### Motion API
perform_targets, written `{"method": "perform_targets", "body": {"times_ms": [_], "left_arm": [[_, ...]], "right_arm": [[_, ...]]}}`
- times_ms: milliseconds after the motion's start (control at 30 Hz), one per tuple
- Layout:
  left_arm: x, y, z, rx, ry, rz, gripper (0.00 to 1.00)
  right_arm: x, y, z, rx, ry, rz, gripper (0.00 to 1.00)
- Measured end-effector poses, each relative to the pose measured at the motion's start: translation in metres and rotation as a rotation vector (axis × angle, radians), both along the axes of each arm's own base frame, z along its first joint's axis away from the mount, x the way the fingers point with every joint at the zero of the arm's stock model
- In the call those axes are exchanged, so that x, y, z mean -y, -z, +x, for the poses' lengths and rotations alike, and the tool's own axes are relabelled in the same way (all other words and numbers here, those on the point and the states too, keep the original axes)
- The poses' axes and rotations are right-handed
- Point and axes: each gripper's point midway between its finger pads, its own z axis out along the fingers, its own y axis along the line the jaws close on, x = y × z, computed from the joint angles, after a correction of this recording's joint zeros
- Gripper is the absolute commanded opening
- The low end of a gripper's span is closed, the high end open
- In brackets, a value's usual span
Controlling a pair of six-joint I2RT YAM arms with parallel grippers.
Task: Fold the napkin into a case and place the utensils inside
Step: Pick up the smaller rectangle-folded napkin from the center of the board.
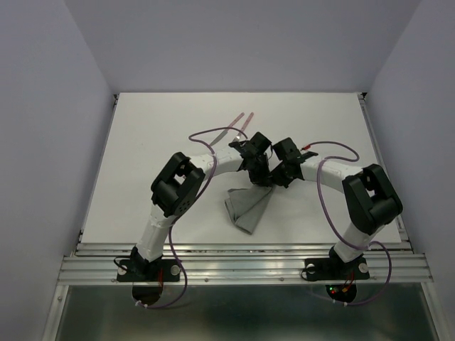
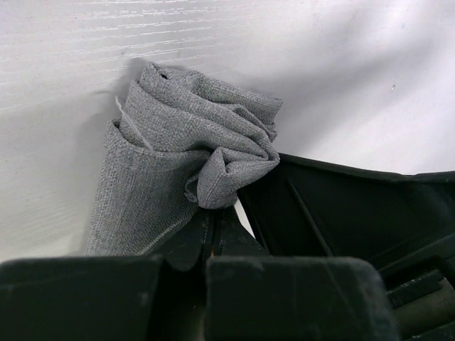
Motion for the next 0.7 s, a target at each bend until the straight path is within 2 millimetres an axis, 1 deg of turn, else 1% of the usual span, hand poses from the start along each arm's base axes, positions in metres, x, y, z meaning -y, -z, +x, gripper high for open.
{"method": "perform_targets", "body": {"times_ms": [133, 167, 200, 233, 333, 367, 433, 467, 500, 533, 567, 700], "left_arm": [[-0.001, 0.001, 0.001, 0.024, 0.034, 0.004, 0.0], [-0.001, 0.001, 0.001, 0.03, 0.043, 0.007, 0.0], [-0.002, 0.001, 0.001, 0.036, 0.052, 0.008, 0.0], [-0.002, 0.001, 0.001, 0.044, 0.063, 0.009, 0.0], [-0.002, 0.002, 0.001, 0.06, 0.087, 0.012, 0.0], [-0.003, 0.002, 0.001, 0.067, 0.097, 0.014, 0.0], [-0.003, 0.003, 0.002, 0.076, 0.109, 0.013, 0.0], [-0.003, 0.003, 0.002, 0.079, 0.114, 0.013, 0.0], [-0.003, 0.004, 0.001, 0.085, 0.122, 0.01, 0.0], [-0.003, 0.004, 0.001, 0.088, 0.127, 0.008, 0.0], [-0.003, 0.004, 0.001, 0.092, 0.132, 0.005, 0.0], [-0.002, 0.004, 0.001, 0.112, 0.157, -0.003, 0.0]], "right_arm": [[0.002, -0.003, -0.002, 0.004, -0.026, -0.012, 0.19], [0.002, -0.005, -0.003, 0.009, -0.033, -0.014, 0.24], [0.003, -0.009, -0.004, 0.015, -0.04, -0.016, 0.27], [0.004, -0.013, -0.005, 0.025, -0.046, -0.016, 0.33], [0.006, -0.036, -0.004, 0.085, -0.067, -0.014, 0.41], [0.007, -0.045, -0.003, 0.111, -0.073, -0.01, 0.48], [0.007, -0.059, -0.002, 0.151, -0.08, -0.005, 0.55], [0.008, -0.065, -0.002, 0.169, -0.092, -0.005, 0.62], [0.008, -0.067, -0.002, 0.178, -0.096, -0.004, 0.64], [0.009, -0.068, -0.005, 0.182, -0.109, -0.007, 0.69], [0.01, -0.067, -0.006, 0.182, -0.115, -0.01, 0.71], [0.013, -0.051, -0.016, 0.153, -0.154, -0.016, 0.75]]}}
